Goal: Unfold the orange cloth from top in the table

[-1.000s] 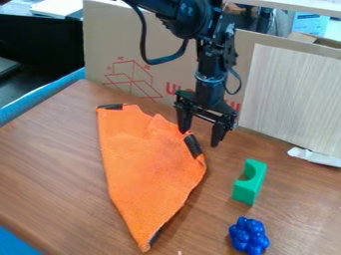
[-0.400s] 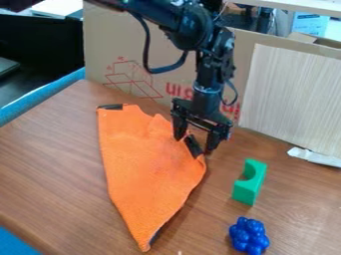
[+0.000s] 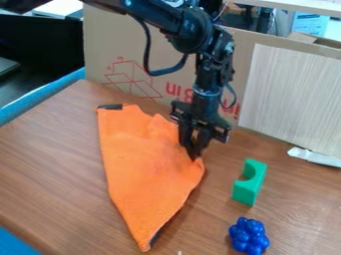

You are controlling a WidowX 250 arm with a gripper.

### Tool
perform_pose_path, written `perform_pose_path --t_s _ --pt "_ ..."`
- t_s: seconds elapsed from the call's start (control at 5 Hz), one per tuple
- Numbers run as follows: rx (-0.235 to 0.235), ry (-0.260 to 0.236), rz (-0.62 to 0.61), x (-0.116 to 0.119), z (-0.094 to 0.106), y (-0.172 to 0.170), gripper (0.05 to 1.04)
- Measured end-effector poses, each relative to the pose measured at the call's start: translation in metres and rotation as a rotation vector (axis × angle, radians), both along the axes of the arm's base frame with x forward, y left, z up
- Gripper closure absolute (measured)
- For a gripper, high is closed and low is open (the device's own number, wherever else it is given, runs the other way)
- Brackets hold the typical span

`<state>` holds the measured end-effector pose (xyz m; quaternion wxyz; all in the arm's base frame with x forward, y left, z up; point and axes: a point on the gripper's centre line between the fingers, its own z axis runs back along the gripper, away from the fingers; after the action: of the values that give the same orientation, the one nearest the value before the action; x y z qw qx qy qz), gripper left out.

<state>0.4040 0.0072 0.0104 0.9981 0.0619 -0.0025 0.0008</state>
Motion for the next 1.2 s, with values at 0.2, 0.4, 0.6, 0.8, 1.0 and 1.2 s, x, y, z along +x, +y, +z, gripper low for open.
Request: perform_pose_path --t_s 0.2,0.4,0.6,0.8,1.0,1.2 --pt "-0.005 -0.010 -0.008 0.002 0.000 0.001 0.930" --pt "-0.007 -0.003 -0.005 -0.001 -0.003 0.001 1.026" --pt "-0.014 -0.001 -0.014 -0.004 -0.005 0.001 1.034" --pt "-0.050 -0.025 -0.023 -0.007 0.008 -0.004 1.034" --pt "-0.095 -0.119 -0.010 -0.008 0.041 -0.003 1.034" --pt "-0.123 -0.188 -0.007 -0.015 0.065 0.002 1.015"
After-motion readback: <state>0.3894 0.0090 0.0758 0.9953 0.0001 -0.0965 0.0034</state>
